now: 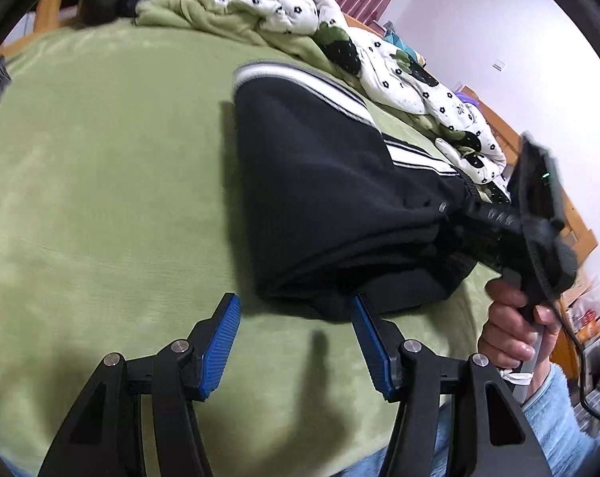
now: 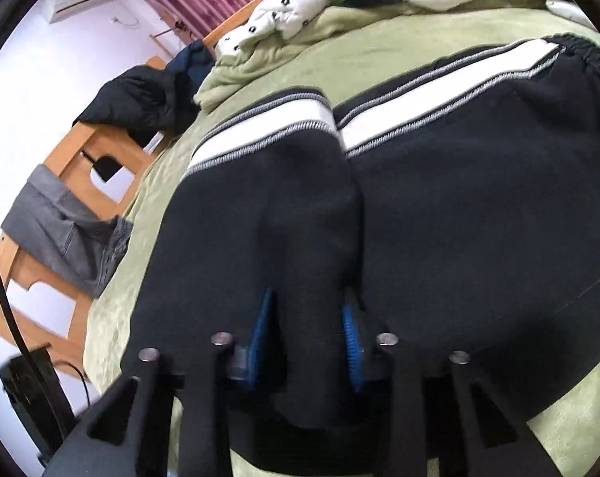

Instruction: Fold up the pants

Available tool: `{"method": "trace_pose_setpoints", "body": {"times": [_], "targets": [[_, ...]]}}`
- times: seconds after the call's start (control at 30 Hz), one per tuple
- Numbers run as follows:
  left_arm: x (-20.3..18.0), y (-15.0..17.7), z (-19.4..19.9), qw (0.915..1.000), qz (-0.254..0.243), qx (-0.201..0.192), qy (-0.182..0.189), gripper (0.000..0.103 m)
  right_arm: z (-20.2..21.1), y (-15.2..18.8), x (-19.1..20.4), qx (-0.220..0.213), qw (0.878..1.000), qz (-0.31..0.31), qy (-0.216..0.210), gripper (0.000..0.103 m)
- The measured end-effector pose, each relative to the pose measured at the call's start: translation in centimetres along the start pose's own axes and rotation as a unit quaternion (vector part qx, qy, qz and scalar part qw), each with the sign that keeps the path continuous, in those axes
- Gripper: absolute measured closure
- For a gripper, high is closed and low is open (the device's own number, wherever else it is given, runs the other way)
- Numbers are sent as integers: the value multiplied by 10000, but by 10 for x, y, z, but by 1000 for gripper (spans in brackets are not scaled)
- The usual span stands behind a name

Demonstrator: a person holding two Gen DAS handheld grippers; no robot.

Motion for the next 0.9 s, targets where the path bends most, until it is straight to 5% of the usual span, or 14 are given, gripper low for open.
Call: {"method": "trace_pose_setpoints", "body": {"times": [0.17,0.47,0.63,0.73,0.9], "targets": [[-15,-2,-17,10000,-3,-49,-3,47,51,-41,1,-726,9956,-171,-576,85],[-49,-6,-47,9984,-324,9,-466,47,105,-93,-66,-1362,9902,-15,-323,85],[-87,-4,-56,9950,-908,133,-390,47,131,-109,-125,-1533,9881,-76,-69,86],[-101,-2,-64,9902,-1295,343,-400,47,133,-108,-163,-1704,9844,-46,441,86],[-106,4,-72,9846,-1559,674,-406,47,88,-80,-219,-1190,9862,-312,1109,85]]}}
Point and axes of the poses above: each gripper's, at about its wrist camera, not at the fingertips, and z roughly against the way its jaws point, x to its left, y to its underside, the point moved 10 cm from there along -z, roughly the way its jaws point, and after that the axes turned 11 degrees about y, right-handed, at the moved point
